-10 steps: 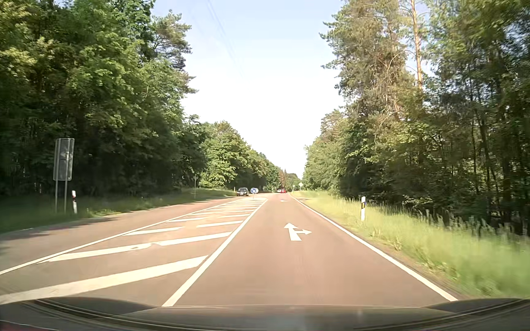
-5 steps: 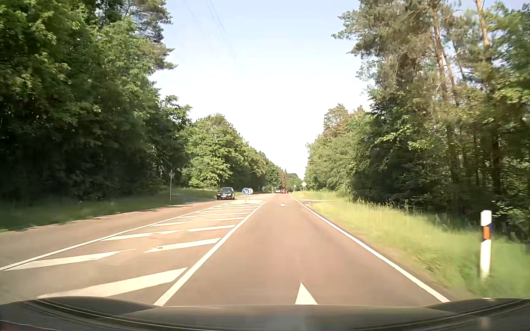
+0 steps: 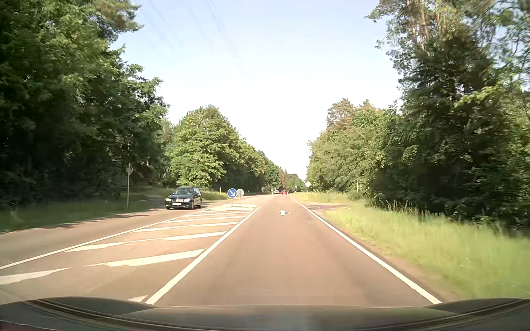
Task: Follow the waypoints while adhering to traffic rules and regulations
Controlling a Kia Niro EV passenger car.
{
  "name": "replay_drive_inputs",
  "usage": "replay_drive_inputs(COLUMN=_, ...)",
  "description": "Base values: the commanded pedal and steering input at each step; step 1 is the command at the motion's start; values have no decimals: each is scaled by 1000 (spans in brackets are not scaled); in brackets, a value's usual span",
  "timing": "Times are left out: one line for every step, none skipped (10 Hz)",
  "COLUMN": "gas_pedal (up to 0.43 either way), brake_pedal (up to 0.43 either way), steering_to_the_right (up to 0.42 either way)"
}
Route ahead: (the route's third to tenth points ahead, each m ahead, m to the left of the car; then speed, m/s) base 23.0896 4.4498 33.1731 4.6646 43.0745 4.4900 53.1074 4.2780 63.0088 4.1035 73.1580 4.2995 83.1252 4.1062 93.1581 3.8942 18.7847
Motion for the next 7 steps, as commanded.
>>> replay_drive_inputs(gas_pedal=67, brake_pedal=30, steering_to_the_right=1)
replay_drive_inputs(gas_pedal=67, brake_pedal=30, steering_to_the_right=1)
replay_drive_inputs(gas_pedal=67, brake_pedal=30, steering_to_the_right=1)
replay_drive_inputs(gas_pedal=67, brake_pedal=30, steering_to_the_right=1)
replay_drive_inputs(gas_pedal=67, brake_pedal=30, steering_to_the_right=2)
replay_drive_inputs(gas_pedal=67, brake_pedal=30, steering_to_the_right=2)
replay_drive_inputs(gas_pedal=67, brake_pedal=30, steering_to_the_right=2)
